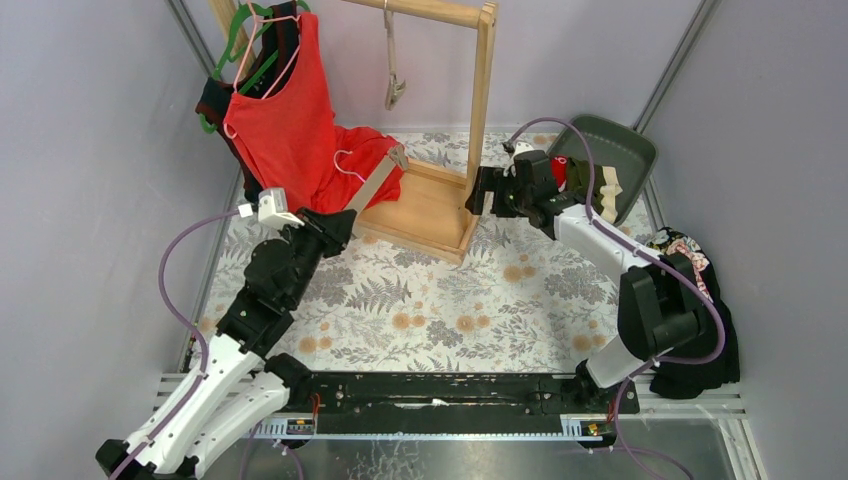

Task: Clip the underwear to the hanger
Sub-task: Move the hanger to the center of the board, then pick up the underwear from the bin, then place the underwear at the center of the board, then flatten out the underwear at the center of the board.

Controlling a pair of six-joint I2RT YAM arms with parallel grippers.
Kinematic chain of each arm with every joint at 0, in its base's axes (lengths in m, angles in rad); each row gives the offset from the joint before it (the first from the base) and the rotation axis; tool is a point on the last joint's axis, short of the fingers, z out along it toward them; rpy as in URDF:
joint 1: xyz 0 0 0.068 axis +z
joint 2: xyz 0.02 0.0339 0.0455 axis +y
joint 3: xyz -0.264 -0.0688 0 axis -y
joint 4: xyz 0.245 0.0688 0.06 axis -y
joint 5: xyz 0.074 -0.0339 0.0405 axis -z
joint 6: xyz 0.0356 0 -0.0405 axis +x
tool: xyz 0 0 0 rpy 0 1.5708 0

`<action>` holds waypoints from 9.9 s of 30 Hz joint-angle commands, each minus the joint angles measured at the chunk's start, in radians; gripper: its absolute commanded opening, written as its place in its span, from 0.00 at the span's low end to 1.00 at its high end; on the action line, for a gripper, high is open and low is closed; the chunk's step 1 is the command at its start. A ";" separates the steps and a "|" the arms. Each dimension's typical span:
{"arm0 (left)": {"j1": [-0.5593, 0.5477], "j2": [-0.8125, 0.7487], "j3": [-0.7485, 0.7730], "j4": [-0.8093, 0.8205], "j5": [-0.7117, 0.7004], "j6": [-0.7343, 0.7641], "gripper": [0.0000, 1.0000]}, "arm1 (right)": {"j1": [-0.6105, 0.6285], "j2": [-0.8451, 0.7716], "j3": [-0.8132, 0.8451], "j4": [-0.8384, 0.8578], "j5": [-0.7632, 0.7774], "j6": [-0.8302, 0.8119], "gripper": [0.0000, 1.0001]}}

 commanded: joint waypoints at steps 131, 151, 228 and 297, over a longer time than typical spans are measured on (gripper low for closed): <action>-0.612 0.613 -0.482 1.685 -1.044 -0.321 0.00 | -0.301 -0.616 0.132 -0.316 -0.084 -0.075 0.01; -0.623 0.578 -0.496 1.681 -1.030 -0.353 0.00 | -0.259 -0.294 -0.045 -0.040 -0.089 -0.026 0.58; -0.623 0.600 -0.520 1.685 -1.088 -0.355 0.00 | 0.246 -0.056 -0.151 -0.291 0.506 0.160 0.00; -0.623 0.539 -0.537 1.687 -1.137 -0.295 0.00 | -0.195 -0.313 -0.177 0.944 0.321 0.672 0.00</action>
